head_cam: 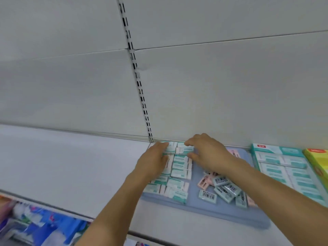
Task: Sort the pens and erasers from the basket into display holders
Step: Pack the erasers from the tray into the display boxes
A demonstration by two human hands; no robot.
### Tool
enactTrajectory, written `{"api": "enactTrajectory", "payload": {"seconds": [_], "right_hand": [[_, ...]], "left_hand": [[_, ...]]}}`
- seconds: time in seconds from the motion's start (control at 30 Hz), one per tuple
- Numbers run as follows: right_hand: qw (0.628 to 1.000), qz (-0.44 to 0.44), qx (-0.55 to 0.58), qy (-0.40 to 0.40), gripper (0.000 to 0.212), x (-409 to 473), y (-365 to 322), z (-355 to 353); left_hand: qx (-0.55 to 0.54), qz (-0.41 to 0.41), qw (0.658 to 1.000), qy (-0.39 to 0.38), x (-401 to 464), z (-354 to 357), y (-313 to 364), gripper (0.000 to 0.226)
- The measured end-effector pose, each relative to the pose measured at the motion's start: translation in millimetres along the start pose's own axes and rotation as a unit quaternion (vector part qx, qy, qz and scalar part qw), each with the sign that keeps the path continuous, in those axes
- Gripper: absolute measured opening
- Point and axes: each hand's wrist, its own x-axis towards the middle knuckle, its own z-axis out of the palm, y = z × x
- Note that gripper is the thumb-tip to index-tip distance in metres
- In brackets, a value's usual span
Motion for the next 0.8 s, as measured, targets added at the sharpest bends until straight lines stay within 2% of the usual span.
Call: {"api": "enactTrajectory", "payload": {"seconds": [0.1, 0.23, 0.33, 0.47, 0.63, 0.8], "right_hand": [[0.998, 0.044, -0.04, -0.026, 0.031, 16, -12, 12], [0.995, 0.095, -0.006, -0.04, 0.028, 22, -13, 15], [0.995, 0.095, -0.002, -0.033, 0.024, 22, -11, 16], [0.995, 0.09, -0.001, -0.036, 0.021, 20, -8, 17], [0.997, 0.066, -0.005, -0.027, 0.018, 14, -5, 12], [0.997, 0.077, 0.019, -0.021, 0.027, 9, -3, 18]], "left_hand": [[0.045, 0.022, 0.999, 0.002, 7, 5, -11, 0.037], [0.053, 0.012, 0.998, 0.004, 14, 0, -11, 0.03], [0.05, 0.004, 0.999, 0.009, 14, 0, -10, 0.023], [0.042, -0.024, 0.998, 0.043, 6, 4, -4, 0.028], [0.014, -0.018, 0.997, 0.073, -9, 9, 10, 0.021], [-0.024, -0.044, 0.996, 0.078, -15, 11, 14, 0.018]]}}
